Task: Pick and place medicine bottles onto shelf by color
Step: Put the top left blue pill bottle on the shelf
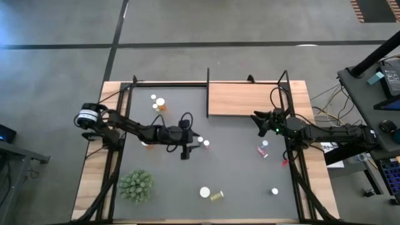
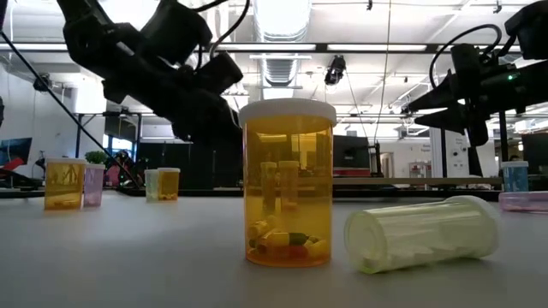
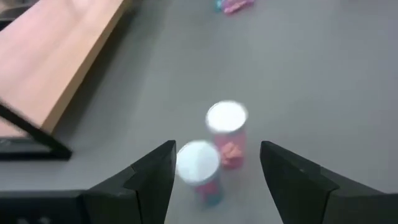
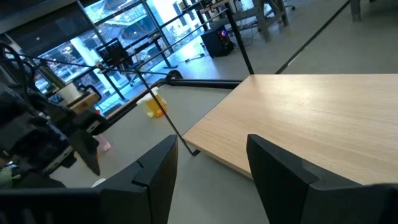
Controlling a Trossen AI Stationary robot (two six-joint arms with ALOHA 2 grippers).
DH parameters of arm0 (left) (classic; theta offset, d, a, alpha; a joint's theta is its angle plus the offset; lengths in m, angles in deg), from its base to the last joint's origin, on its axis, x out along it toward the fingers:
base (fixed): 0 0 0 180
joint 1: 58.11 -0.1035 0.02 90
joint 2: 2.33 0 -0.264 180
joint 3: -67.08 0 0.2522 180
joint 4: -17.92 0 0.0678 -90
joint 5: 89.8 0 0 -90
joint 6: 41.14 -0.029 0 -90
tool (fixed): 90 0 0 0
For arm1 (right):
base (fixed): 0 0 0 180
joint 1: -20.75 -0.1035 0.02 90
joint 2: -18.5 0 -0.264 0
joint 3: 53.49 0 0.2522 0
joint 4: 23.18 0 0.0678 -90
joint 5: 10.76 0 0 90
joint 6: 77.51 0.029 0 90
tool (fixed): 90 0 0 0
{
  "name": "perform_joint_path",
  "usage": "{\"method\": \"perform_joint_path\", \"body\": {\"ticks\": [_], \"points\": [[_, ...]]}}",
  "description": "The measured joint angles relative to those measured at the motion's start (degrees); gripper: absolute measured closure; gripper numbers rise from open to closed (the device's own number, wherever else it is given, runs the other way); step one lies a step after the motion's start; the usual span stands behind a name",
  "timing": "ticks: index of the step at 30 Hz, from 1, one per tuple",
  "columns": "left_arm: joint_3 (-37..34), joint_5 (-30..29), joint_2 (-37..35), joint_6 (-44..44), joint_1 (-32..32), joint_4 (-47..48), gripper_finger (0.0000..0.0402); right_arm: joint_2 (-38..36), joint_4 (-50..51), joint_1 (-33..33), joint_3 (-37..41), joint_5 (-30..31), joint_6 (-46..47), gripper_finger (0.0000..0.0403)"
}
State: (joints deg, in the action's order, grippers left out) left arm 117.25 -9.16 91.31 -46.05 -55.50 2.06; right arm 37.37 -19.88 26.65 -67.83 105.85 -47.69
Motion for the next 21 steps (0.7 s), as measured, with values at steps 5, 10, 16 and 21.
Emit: {"method": "perform_joint_path", "body": {"ticks": [5,10,16,21], "points": [[0.1,-1.7,1.9,0.1,0.0,-0.7,0.0185,0.0,0.0,0.0,0.0,0.0,0.0,0.0220],[0.0,-2.5,4.4,1.6,-0.3,-4.2,0.0185,0.0,0.0,0.0,0.0,0.0,0.0,0.0220],[0.1,-4.7,6.9,1.6,-0.4,-7.5,0.0185,0.0,0.0,0.0,0.0,0.0,0.0,0.0220],[0.4,-5.3,7.2,1.6,-0.4,-7.5,0.0201,0.0,0.0,0.0,0.0,0.0,0.0,0.0220]]}}
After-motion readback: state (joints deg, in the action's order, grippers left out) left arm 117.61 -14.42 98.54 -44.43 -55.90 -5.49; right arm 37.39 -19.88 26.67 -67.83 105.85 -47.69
